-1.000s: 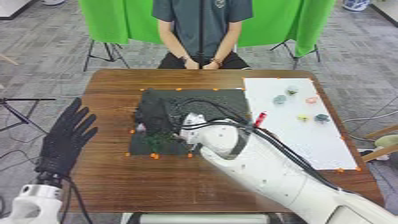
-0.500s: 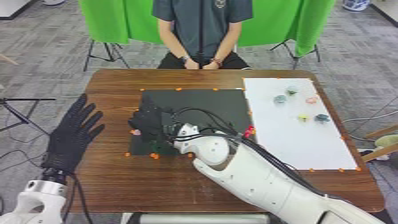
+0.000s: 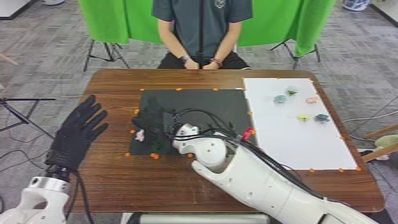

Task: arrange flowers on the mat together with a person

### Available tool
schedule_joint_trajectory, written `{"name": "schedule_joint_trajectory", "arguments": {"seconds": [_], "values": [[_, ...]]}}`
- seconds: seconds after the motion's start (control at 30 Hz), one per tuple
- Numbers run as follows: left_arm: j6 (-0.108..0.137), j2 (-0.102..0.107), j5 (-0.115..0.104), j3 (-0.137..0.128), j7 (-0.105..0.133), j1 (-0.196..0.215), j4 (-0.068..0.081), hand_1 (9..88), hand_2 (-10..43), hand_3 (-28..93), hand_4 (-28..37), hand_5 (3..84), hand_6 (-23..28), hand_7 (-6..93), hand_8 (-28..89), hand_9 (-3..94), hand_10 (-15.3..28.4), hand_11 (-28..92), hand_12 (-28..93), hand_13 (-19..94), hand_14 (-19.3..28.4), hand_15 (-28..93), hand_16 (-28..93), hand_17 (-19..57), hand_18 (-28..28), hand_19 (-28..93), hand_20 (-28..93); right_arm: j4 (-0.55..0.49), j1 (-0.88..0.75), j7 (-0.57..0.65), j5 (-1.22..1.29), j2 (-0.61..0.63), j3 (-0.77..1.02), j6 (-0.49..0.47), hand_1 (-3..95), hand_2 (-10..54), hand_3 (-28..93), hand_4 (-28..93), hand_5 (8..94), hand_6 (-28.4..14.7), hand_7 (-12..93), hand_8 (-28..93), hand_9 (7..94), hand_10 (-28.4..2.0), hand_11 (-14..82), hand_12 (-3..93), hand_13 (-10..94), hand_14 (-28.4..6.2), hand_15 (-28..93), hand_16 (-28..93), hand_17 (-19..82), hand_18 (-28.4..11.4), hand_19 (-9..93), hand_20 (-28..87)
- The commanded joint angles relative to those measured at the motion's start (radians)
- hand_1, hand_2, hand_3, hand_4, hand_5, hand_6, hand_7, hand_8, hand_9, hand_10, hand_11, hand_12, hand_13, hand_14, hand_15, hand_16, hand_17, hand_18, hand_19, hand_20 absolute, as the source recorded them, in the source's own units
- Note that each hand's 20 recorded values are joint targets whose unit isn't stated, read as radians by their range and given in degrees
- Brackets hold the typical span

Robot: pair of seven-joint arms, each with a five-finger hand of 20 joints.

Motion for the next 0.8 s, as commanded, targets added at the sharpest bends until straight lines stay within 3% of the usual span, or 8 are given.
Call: {"name": "schedule_joint_trajectory", "arguments": {"seconds": [0.03, 0.17, 0.3, 0.43, 0.5, 0.53, 0.63, 0.8], "values": [[0.004, -0.035, 0.014, -0.013, 0.028, 0.050, -0.020, 26.4, -1.2, 69, -27.5, 24.3, 0.9, 18.8, -11, 18.4, 8.2, 15, 20, 18, 9.4, 9, 11, -12.4, 18.8, 35, 12, -0.184, 0.017, 0.077, 0.118, 0.061, 0.023, -0.099, 29.9, -9.4, 87, -26, 57.5, -0.3, 33, -16, 63.9, -10.6, 36.4, 27.0, 64, -9.1, 77, 24, 26, -19.8, 79, 48], [0.006, -0.067, 0.015, -0.017, 0.039, 0.078, -0.033, 26.7, -1.2, 69, -27.6, 24.9, 1.6, 18.5, -11, 18.3, 9.2, 16, 18, 17, 10.4, 11, 9, -12.7, 19.0, 36, 11, -0.330, -0.020, 0.098, 0.304, 0.151, 0.124, -0.203, 28.5, -4.4, 85, -24, 54.6, -1.0, 32, -16, 61.3, -11.1, 35.9, 26.1, 61, -9.8, 76, 23, 24, -19.4, 77, 47], [-0.013, -0.106, 0.026, -0.013, 0.011, 0.061, -0.028, 26.8, -1.2, 69, -27.5, 25.1, 1.7, 18.3, -10, 18.2, 9.4, 16, 18, 17, 10.7, 12, 8, -12.9, 19.1, 36, 11, -0.481, -0.139, 0.182, 0.538, 0.262, 0.320, -0.306, 26.4, 1.3, 84, -22, 51.8, -2.5, 30, -15, 55.6, -11.8, 34.3, 25.4, 54, -11.5, 69, 19, 21, -19.7, 72, 45], [-0.007, -0.126, 0.027, -0.003, 0.039, 0.059, -0.026, 26.9, -1.2, 69, -27.5, 25.1, 1.7, 18.2, -10, 18.1, 9.4, 16, 17, 16, 10.9, 12, 8, -13.0, 19.2, 36, 11, -0.595, -0.339, 0.161, 1.001, 0.373, 0.646, -0.455, 21.1, 5.1, 84, -21, 46.8, -4.8, 24, -13, 47.0, -14.5, 26.5, 24.0, 44, -13.1, 54, 15, 16, -21.4, 63, 39], [-0.002, -0.132, 0.023, 0.000, 0.035, 0.068, -0.023, 26.8, -1.2, 69, -27.4, 25.1, 1.7, 18.2, -10, 18.2, 9.5, 17, 17, 16, 10.9, 12, 8, -13.0, 19.2, 36, 11, -0.610, -0.429, 0.094, 1.139, 0.433, 0.745, -0.439, 20.9, 5.9, 84, -21, 44.9, -5.6, 22, -12, 43.0, -15.3, 25.0, 24.0, 39, -13.2, 49, 15, 14, -21.6, 59, 36], [-0.005, -0.138, 0.028, -0.001, 0.023, 0.073, -0.023, 26.9, -1.2, 69, -27.4, 25.1, 1.7, 18.2, -10, 18.2, 9.6, 17, 17, 16, 10.9, 12, 7, -13.0, 19.2, 36, 11, -0.632, -0.490, 0.092, 1.178, 0.449, 0.819, -0.465, 21.2, 6.6, 84, -21, 44.5, -5.8, 22, -12, 41.7, -15.6, 24.5, 23.9, 37, -13.5, 48, 15, 13, -21.6, 58, 36], [-0.008, -0.150, 0.042, 0.007, 0.020, 0.073, -0.023, 26.9, -1.1, 69, -27.3, 25.2, 1.7, 18.0, -10, 18.1, 9.7, 17, 17, 16, 11.0, 13, 7, -13.0, 19.2, 36, 11, -0.702, -0.705, 0.097, 1.329, 0.492, 1.031, -0.433, 21.1, 6.9, 84, -21, 43.1, -5.7, 20, -12, 40.4, -15.5, 22.6, 23.3, 35, -13.0, 43, 15, 12, -21.6, 56, 34], [-0.009, -0.166, 0.045, 0.005, 0.030, 0.078, -0.028, 26.9, -1.0, 68, -27.2, 25.1, 1.7, 18.0, -10, 18.0, 9.8, 17, 17, 16, 11.0, 13, 7, -13.1, 19.2, 36, 11, -0.793, -0.935, 0.139, 1.607, 0.468, 1.241, -0.358, 19.2, 3.2, 86, -22, 40.8, -6.1, 14, -10, 39.3, -14.9, 15.6, 21.9, 34, -13.5, 32, 19, 11, -22.1, 51, 30]]}}
